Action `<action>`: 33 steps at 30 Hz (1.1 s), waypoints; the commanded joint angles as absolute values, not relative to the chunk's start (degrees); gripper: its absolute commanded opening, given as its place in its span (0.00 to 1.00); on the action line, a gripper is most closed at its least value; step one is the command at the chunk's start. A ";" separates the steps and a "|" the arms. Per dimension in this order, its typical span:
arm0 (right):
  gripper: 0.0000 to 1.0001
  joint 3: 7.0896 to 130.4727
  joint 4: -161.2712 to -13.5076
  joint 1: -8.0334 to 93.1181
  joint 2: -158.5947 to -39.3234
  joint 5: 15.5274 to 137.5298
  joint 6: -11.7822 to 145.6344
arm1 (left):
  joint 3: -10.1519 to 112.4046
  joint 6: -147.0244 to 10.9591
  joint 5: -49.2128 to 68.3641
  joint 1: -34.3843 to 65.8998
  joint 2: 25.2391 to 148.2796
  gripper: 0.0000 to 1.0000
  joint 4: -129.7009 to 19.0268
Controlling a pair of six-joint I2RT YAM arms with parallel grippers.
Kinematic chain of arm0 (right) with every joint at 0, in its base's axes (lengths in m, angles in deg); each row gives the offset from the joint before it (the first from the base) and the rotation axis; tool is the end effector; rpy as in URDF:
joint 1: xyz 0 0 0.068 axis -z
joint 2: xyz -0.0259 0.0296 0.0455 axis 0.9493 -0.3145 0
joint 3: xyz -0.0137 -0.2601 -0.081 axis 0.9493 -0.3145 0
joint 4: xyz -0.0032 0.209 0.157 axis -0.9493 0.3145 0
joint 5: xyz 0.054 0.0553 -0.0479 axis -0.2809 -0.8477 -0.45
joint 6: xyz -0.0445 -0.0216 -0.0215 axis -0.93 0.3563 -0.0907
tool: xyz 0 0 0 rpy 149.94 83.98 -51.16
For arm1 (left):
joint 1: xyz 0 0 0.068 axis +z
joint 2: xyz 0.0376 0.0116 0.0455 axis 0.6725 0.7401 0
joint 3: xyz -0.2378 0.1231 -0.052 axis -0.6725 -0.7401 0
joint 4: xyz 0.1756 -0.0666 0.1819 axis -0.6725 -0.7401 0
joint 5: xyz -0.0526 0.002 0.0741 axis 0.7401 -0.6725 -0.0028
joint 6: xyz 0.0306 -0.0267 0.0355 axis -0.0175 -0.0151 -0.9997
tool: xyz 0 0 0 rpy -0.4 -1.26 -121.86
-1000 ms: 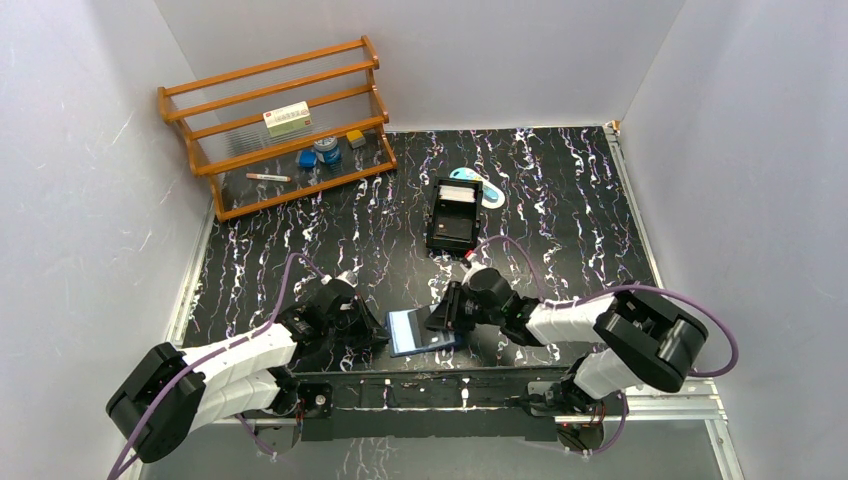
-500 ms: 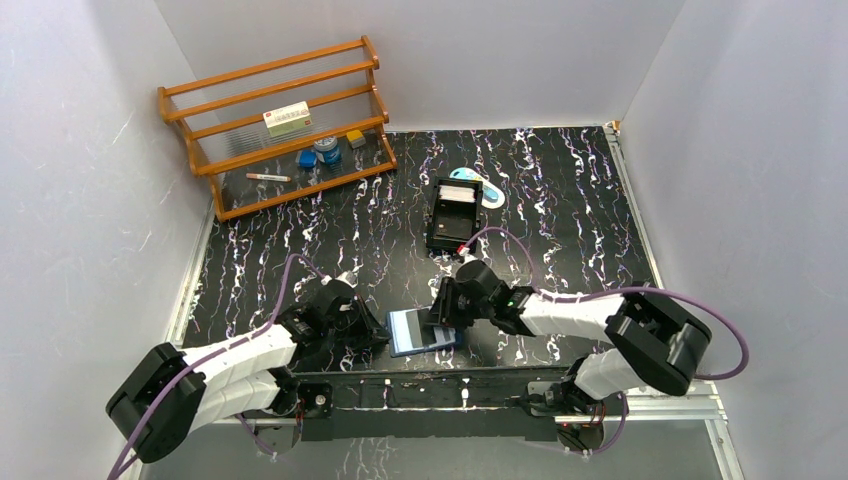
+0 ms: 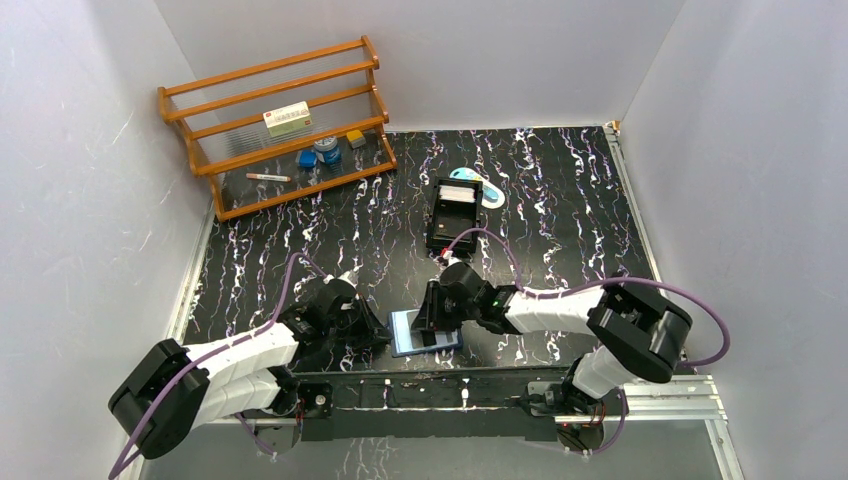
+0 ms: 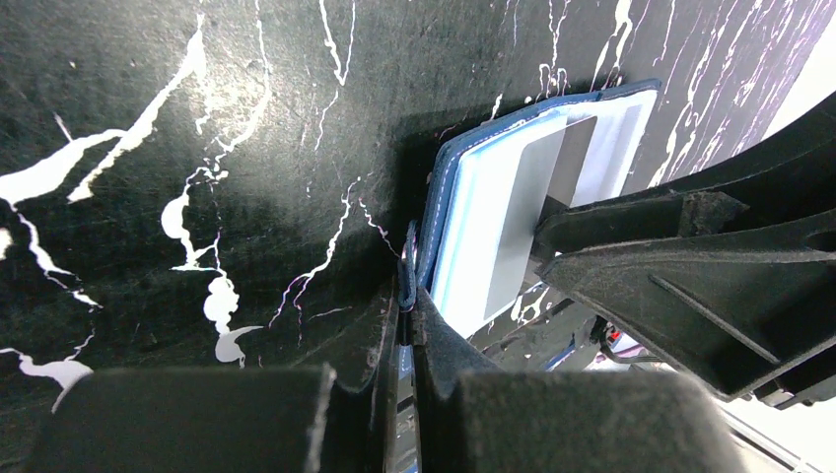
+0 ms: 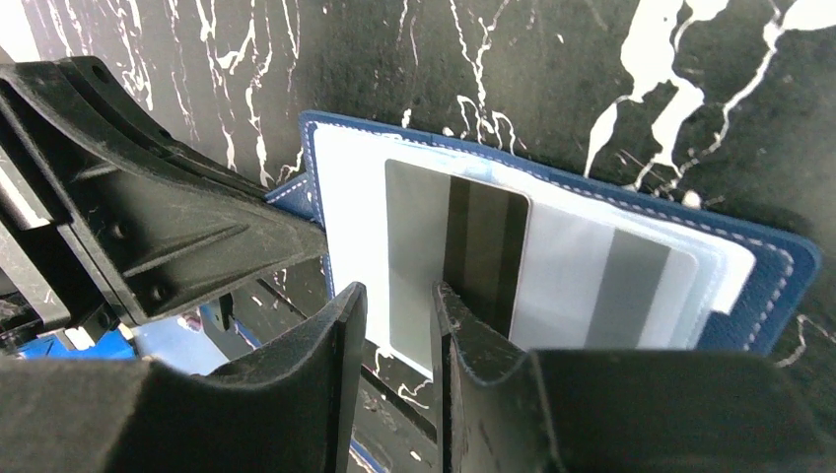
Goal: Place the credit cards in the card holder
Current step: Insert the credit card into the card holder.
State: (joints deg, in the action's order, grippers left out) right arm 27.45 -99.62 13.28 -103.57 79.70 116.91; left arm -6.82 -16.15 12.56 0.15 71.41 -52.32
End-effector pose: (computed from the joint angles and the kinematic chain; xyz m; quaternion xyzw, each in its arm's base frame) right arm 0.1466 0.2434 0.1527 -0.0291 0.9044 0.3771 0.1975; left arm 0.1322 -0.1289 0.1372 -0.1274 0.8965 -0.3843 0.1800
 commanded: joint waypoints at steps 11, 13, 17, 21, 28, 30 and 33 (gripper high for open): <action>0.39 27.78 -90.45 12.96 -97.62 87.43 116.40 | -6.53 -17.21 12.48 0.25 70.50 0.00 -54.18; 0.39 27.87 -90.32 12.98 -96.51 88.39 116.40 | -6.62 -17.21 12.48 0.25 70.41 0.00 -54.24; 0.39 28.26 -89.37 12.97 -93.54 89.33 116.40 | -6.30 -17.38 12.54 0.25 70.84 0.00 -54.19; 0.39 26.49 -89.66 13.00 -92.29 90.97 116.40 | -6.40 -17.14 12.82 0.25 70.99 0.00 -54.14; 0.58 28.12 -89.79 12.94 -97.82 90.23 115.65 | -6.43 -16.93 13.22 0.26 71.22 0.00 -53.88; 0.58 27.94 -91.66 12.87 -99.45 88.79 115.66 | -6.15 -17.03 13.39 0.29 71.59 0.00 -53.86; 0.57 28.09 -94.55 12.74 -101.58 86.24 115.81 | -5.80 -17.20 13.67 0.25 71.99 0.00 -53.85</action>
State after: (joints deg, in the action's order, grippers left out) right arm 27.19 -92.21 13.15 -98.67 88.40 115.68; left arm -6.82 -16.54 12.69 0.15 71.38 -52.36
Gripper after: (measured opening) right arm 0.577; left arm 0.026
